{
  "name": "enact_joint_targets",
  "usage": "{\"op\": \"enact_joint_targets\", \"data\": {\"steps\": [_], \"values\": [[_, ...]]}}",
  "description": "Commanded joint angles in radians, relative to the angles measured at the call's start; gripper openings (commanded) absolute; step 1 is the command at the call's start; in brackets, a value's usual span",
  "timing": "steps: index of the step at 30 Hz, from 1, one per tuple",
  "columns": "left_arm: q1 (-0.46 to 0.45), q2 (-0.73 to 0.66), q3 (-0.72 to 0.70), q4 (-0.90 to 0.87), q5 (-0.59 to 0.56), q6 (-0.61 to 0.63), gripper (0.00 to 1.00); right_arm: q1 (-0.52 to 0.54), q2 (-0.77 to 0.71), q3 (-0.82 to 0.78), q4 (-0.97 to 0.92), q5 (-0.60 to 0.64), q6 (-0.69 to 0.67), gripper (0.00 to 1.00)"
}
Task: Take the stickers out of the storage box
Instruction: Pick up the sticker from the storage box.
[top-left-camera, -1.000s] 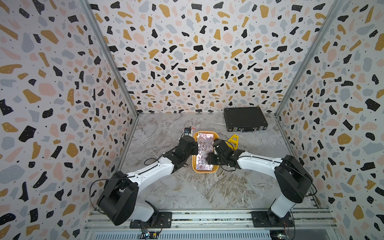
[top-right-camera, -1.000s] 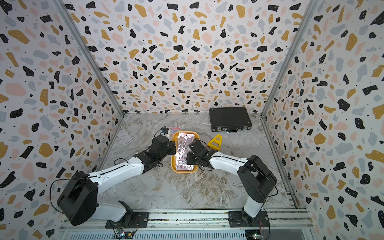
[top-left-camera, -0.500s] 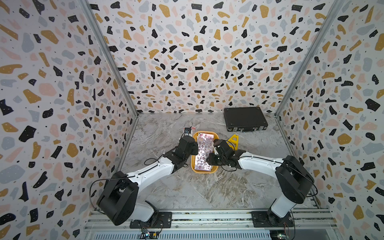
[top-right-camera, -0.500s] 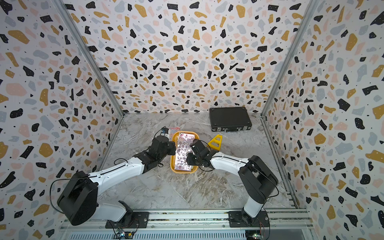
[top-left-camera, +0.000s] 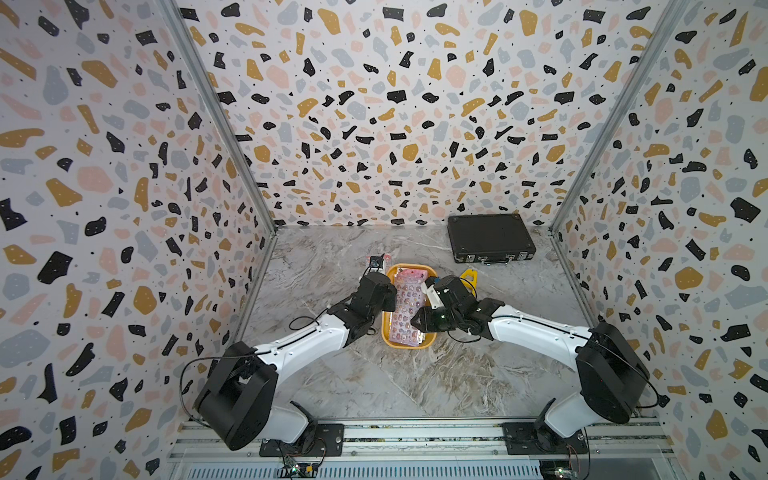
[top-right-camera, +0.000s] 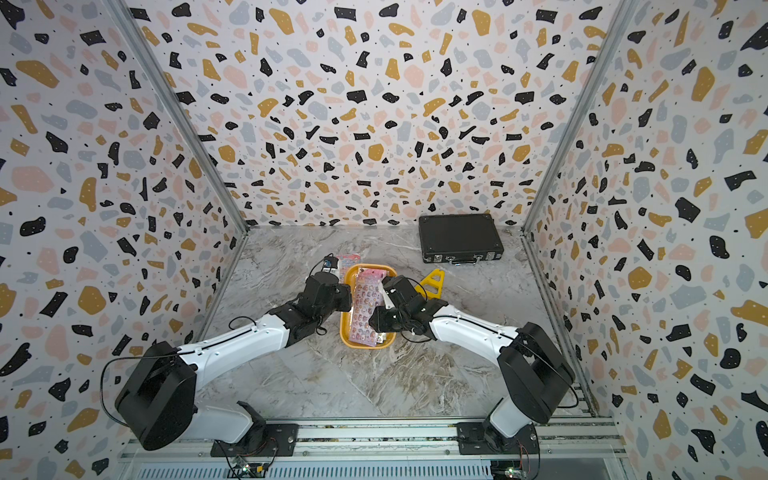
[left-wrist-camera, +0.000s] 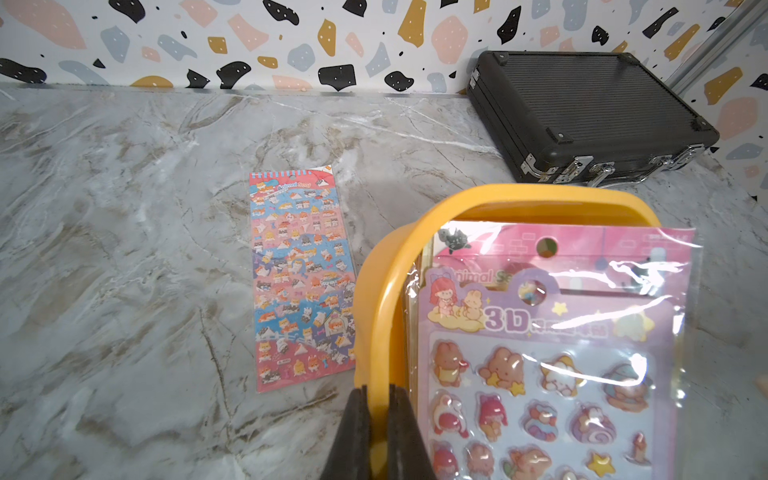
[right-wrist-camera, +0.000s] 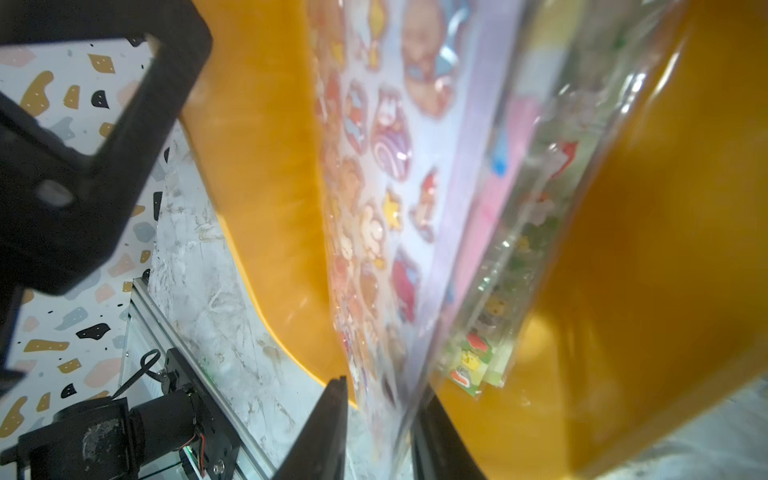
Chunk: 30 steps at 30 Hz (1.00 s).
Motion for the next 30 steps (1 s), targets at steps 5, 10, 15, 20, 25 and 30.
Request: {"op": "enact_joint_targets", "data": {"steps": [5,10,15,20,25,30], "values": [[-0.008,0.007,0.038,0.039,-0.018,0.013,0.00,-0.001,-0.022,0.051,-0.131,0.084,-0.034,0.16],[-0.010,0.008,0.043,0.035,-0.021,0.015,0.00,-0.003,-0.019,0.054,-0.144,0.111,-0.042,0.05],[-0.010,0.011,0.048,0.022,-0.034,0.012,0.00,-0.003,-0.043,0.056,-0.197,0.207,-0.053,0.00],[-0.011,0.019,0.058,0.005,-0.041,0.009,0.00,-0.004,-0.066,0.047,-0.232,0.248,-0.067,0.01],[-0.011,0.021,0.066,-0.004,-0.039,0.007,0.00,-0.029,-0.058,0.028,-0.228,0.222,-0.066,0.12],[-0.013,0.027,0.071,-0.011,-0.037,0.007,0.00,-0.047,-0.065,0.020,-0.207,0.192,-0.059,0.28]]}}
